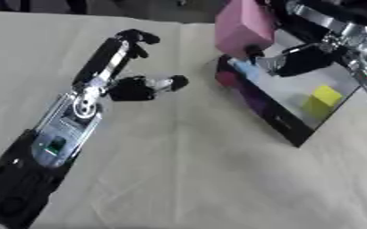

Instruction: Pick up the objects with one hand, pass them to the other hand, and then place them into the box on the other side of the table.

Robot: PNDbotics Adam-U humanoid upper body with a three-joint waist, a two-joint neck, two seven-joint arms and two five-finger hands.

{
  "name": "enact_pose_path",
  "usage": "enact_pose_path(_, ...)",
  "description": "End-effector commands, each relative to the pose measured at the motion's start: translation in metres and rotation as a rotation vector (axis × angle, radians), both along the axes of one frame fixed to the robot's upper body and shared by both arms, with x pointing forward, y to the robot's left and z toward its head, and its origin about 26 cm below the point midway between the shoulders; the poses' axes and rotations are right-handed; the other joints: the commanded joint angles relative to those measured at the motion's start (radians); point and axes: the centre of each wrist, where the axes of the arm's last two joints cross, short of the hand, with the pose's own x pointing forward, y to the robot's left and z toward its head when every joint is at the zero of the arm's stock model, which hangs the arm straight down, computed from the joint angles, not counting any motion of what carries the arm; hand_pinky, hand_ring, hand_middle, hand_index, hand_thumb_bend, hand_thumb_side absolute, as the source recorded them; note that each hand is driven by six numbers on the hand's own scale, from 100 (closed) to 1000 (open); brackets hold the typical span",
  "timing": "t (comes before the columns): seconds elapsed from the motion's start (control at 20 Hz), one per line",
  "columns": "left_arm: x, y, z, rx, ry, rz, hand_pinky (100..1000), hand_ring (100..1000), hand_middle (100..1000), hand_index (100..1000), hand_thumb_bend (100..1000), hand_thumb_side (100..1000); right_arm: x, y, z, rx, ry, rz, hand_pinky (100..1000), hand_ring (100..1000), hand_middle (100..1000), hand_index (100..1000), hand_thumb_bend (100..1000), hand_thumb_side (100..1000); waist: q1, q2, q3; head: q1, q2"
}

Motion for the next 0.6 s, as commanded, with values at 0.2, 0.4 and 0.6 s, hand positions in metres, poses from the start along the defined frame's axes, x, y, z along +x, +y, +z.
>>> enact_pose_path(0.2,-0.002,0.010,0.009,0.014,-0.023,0.012,764,698,765,825,785,624,0.012,-0.032,0.000,-0.012,-0.052,-0.162,837,672,560,589,100,100,0.017,-0.016,-0.006,-0.027,-0.003)
enact_pose_path(0.4,-0.003,0.011,0.008,0.019,-0.011,0.008,764,698,765,826,781,623,0.020,-0.045,-0.009,-0.030,-0.057,-0.223,837,676,564,593,100,100,0.018,-0.015,-0.008,-0.048,-0.005)
enact_pose_path(0.6,-0.003,0.013,0.009,0.020,-0.013,0.011,764,697,764,825,776,622,0.025,-0.056,-0.018,-0.047,-0.056,-0.272,838,680,570,599,100,100,0.019,-0.015,-0.007,-0.081,-0.011)
